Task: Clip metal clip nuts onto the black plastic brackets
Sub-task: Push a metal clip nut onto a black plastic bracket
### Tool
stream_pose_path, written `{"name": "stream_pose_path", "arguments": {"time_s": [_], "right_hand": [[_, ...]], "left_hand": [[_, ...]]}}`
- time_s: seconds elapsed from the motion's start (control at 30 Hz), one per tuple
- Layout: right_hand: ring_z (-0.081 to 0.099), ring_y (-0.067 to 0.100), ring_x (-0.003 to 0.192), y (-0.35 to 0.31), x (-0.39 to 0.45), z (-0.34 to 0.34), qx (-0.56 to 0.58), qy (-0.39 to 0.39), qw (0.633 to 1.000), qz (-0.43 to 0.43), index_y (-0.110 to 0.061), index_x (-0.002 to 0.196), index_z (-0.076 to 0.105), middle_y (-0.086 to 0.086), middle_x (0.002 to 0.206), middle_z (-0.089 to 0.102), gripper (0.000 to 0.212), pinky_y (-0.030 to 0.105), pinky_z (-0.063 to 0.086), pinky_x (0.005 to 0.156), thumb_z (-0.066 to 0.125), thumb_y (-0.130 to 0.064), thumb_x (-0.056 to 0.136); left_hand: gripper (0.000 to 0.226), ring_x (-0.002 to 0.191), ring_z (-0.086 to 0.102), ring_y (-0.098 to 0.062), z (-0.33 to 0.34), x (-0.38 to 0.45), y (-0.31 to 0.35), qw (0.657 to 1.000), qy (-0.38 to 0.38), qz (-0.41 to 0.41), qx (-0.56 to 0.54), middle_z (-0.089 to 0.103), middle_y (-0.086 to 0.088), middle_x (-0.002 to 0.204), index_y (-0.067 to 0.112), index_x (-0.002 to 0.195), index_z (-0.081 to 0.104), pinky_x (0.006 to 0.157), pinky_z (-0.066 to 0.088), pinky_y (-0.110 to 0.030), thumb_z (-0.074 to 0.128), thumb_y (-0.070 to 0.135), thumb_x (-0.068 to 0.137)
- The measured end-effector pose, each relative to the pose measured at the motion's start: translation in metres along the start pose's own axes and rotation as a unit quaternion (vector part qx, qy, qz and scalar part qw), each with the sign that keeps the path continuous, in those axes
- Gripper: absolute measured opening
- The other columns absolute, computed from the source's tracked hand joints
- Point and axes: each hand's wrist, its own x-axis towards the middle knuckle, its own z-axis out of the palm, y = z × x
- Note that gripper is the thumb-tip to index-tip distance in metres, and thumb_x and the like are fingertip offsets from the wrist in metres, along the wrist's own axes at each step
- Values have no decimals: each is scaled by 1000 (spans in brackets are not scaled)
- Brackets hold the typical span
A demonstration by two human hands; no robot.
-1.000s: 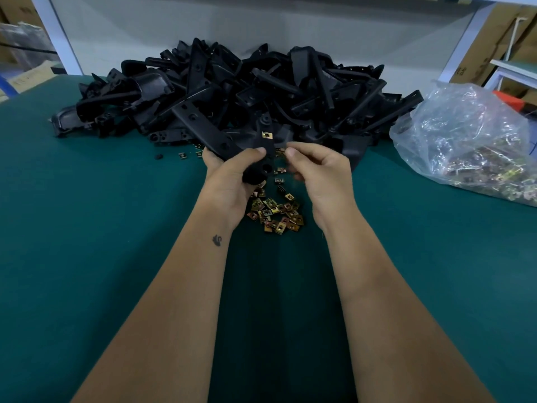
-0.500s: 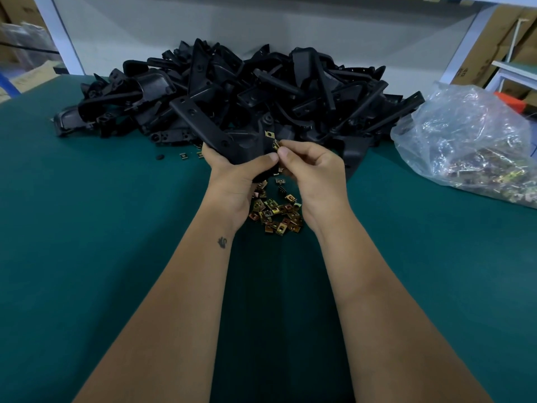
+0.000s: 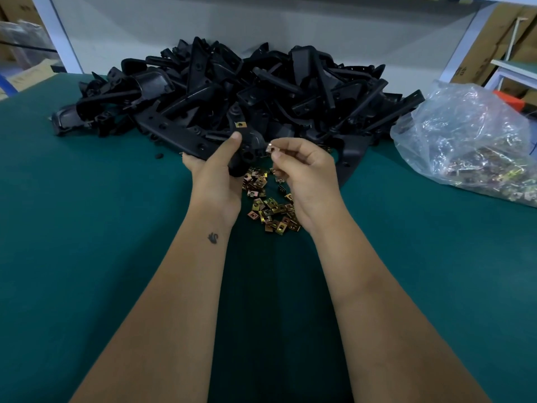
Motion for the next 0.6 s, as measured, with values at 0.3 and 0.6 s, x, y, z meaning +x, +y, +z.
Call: {"name": "stream_pose_path", "arguments": {"time_s": [0.3,0.6], "right_hand": [[59,10,68,-5,1,-1,71,0,995,63,-12,83,69,1,74,66,18,21,48,62,62,3,89],[57,11,63,-5,-1,-2,130,-23,988,83,-9,81,67,3,71,65,23,19,48,57,51,6,91]], "left_hand": [[40,112,59,-30,4,-4,0,989,-129,-71,-7,58,-15,124,18,127,43,75,58,-35,50,-2,93],[38,109,59,-30,5,-6,-3,990,-131,-54,-11,57,-15,121,20,114,36,83,56,-40,50,-7,91]]}}
